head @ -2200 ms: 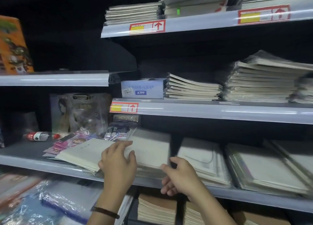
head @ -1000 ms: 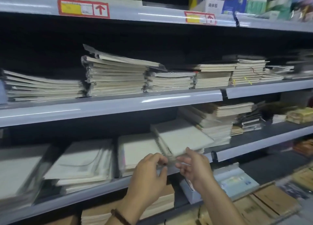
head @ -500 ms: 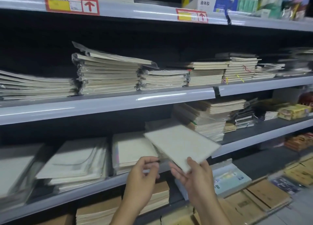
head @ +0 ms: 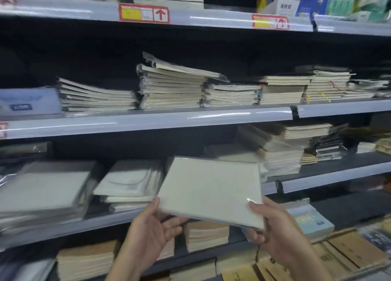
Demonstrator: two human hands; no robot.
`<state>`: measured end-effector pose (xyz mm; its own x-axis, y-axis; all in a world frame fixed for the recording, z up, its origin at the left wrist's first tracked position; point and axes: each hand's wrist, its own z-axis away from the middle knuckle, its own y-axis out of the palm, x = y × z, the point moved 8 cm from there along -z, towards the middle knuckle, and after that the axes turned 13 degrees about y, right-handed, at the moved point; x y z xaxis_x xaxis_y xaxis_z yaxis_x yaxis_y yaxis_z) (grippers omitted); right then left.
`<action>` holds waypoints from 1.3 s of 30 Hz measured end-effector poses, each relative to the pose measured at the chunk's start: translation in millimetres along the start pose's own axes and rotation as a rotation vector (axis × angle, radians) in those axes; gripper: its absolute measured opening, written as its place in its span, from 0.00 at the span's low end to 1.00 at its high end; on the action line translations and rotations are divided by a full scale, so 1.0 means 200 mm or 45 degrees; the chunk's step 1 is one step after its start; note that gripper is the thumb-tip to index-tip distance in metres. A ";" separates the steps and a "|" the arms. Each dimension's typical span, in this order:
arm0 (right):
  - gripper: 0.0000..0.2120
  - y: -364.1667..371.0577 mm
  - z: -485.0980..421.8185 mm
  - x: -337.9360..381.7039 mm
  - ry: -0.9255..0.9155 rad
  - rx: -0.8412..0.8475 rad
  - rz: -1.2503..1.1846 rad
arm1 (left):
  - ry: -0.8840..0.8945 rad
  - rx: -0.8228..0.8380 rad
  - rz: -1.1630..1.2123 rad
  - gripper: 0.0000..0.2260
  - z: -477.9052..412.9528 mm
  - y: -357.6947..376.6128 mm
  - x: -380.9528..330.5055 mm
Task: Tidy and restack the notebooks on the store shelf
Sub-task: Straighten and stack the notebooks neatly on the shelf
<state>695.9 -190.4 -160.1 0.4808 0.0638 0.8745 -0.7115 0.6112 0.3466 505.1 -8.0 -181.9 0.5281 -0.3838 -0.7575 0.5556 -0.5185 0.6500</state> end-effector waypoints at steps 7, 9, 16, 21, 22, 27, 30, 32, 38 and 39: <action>0.05 0.23 -0.09 -0.09 0.067 -0.005 -0.208 | 0.182 -0.029 -0.128 0.13 0.13 -0.18 -0.15; 0.08 0.35 -0.12 -0.13 0.025 -0.025 -0.318 | 0.274 -0.060 -0.104 0.14 0.15 -0.21 -0.21; 0.11 0.85 -0.16 -0.30 0.008 0.154 -0.209 | 0.330 -0.013 -0.324 0.37 0.25 -0.32 -0.39; 0.11 1.01 -0.21 -0.26 0.055 0.245 -0.170 | 0.381 -0.275 -0.282 0.26 0.28 -0.53 -0.63; 0.11 1.03 -0.21 -0.25 0.059 0.279 -0.142 | 0.410 -0.275 -0.304 0.21 0.27 -0.54 -0.66; 0.09 1.26 -0.22 -0.26 0.013 0.341 0.040 | 0.647 -0.372 -0.406 0.08 0.35 -0.59 -0.85; 0.09 1.45 -0.19 -0.33 -0.043 0.419 0.099 | 0.760 -0.469 -0.373 0.09 0.37 -0.65 -0.96; 0.10 1.55 -0.18 -0.39 -0.054 0.426 0.155 | 0.813 -0.500 -0.424 0.10 0.38 -0.69 -1.03; 0.09 1.82 -0.27 -0.44 0.009 0.447 0.179 | 0.763 -0.561 -0.492 0.06 0.36 -0.90 -1.33; 0.09 1.87 -0.28 -0.44 0.012 0.456 0.186 | 0.749 -0.596 -0.489 0.04 0.34 -0.95 -1.38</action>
<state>417.2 76.7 -126.6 0.3644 0.1379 0.9210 -0.9061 0.2808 0.3165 210.0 143.9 -99.8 0.4245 0.2822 -0.8603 0.9052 -0.1115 0.4101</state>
